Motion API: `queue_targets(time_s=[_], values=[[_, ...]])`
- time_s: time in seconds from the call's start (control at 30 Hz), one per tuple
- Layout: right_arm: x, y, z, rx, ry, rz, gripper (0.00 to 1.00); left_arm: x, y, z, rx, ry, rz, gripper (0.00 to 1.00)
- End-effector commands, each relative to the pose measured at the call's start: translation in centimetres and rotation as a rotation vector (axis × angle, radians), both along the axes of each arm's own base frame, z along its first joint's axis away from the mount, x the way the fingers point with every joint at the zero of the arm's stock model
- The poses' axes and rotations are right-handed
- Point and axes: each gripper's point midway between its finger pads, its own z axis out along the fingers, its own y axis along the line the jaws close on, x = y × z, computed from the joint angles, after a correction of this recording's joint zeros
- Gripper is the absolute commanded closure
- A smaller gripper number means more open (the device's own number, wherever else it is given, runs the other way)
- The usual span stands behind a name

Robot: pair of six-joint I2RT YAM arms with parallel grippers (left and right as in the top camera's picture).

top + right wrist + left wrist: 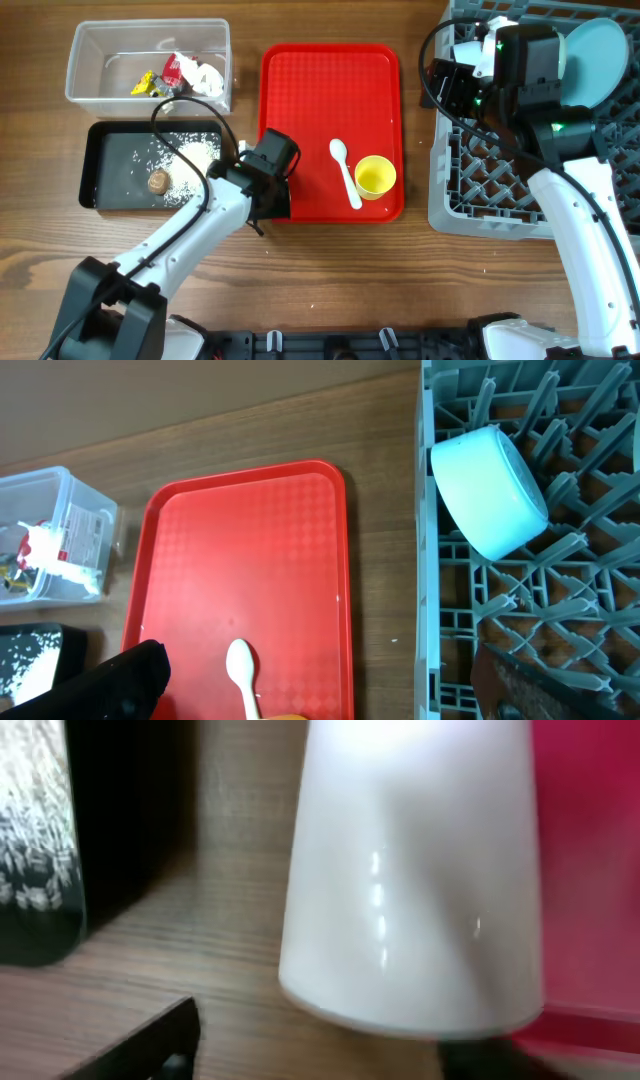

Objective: Sort waste into correct bins and load items into the dishwasher rack

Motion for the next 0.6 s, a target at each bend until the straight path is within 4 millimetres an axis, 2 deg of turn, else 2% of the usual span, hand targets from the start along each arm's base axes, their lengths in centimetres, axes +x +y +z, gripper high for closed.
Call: queue_targets(time_s=[0.0, 0.03, 0.17, 0.23, 0.3, 0.37, 0.47, 0.53, 0.57], values=[[0.1, 0.2, 0.5, -0.007, -0.014, 0.019, 0.0, 1.1, 0.9, -0.4, 0.052, -0.083, 0.025, 0.44], [0.1, 0.2, 0.5, -0.007, -0.014, 0.02, 0.0, 1.6, 0.7, -0.3, 0.041, -0.103, 0.027, 0.51], [0.1, 0.2, 0.5, -0.007, -0.012, 0.02, 0.0, 4.2, 1.1, 0.9, 0.077, -0.239, 0.057, 0.52], [0.1, 0.2, 0.4, -0.007, -0.011, 0.02, 0.0, 5.3, 1.2, 1.5, 0.088, -0.296, 0.071, 0.57], [0.2, 0.2, 0.4, -0.007, -0.009, 0.02, 0.0, 6.6, 0.7, 2.1, 0.062, -0.354, 0.081, 0.65], [0.3, 0.2, 0.1, -0.009, -0.004, 0.02, 0.0, 7.8, 0.0, 2.5, 0.03, -0.406, 0.088, 0.66], [0.3, 0.2, -0.4, -0.011, 0.013, 0.02, 0.0, 8.5, -0.4, 1.4, 0.029, -0.408, 0.088, 0.64], [0.3, 0.2, -0.7, -0.013, 0.024, 0.02, 0.0, 8.2, -0.3, -0.2, 0.051, -0.364, 0.082, 0.64], [0.4, 0.3, -1.0, -0.015, 0.034, 0.02, 0.0, 7.8, -0.1, -0.9, 0.064, -0.337, 0.089, 0.67]])
